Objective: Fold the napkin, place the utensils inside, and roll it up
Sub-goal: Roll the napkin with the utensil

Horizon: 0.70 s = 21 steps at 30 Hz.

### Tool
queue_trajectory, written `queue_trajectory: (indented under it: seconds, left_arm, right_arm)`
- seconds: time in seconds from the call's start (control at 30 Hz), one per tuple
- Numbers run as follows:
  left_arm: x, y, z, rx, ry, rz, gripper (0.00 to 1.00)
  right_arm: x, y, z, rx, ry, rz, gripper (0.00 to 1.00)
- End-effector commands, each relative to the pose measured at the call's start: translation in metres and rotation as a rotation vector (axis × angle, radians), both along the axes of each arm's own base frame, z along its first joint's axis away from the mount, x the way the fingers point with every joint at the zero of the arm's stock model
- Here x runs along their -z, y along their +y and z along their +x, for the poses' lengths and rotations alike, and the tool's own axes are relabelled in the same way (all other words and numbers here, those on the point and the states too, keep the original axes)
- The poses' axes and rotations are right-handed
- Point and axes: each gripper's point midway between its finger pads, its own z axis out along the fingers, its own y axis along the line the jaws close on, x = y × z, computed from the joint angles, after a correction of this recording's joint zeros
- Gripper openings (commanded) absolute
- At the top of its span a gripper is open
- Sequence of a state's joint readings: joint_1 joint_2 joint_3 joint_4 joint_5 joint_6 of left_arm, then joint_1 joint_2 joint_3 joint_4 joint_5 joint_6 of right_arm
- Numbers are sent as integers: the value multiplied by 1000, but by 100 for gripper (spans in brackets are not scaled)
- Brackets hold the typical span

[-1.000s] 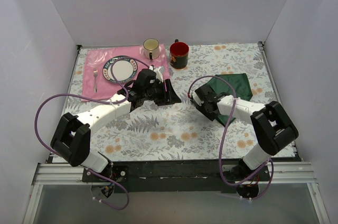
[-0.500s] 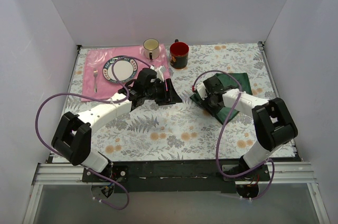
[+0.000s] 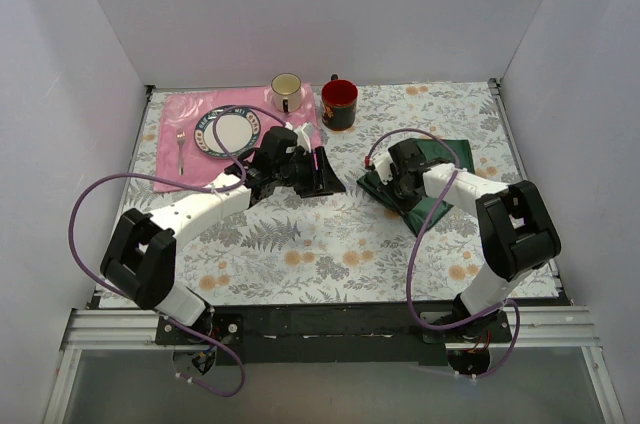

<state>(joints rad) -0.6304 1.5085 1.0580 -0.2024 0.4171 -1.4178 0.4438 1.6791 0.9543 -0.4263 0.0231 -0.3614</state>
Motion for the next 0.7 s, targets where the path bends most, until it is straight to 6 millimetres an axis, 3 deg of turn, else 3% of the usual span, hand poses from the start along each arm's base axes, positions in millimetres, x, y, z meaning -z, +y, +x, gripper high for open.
queue_trajectory:
  seconds: [0.0, 0.2, 0.47, 0.67]
  left_arm:
    - [-13, -6, 7, 18, -15, -31, 45]
    - [8, -16, 9, 23, 98, -14, 45]
    - [57, -48, 16, -42, 306, 13, 59]
    - [72, -70, 30, -126, 391, -15, 66]
  right_arm:
    - [56, -5, -56, -2, 261, 3, 16]
    - [53, 4, -54, 0, 289, 35, 1]
    - [40, 17, -46, 33, 297, 157, 1]
    - [26, 18, -33, 59, 270, 222, 1]
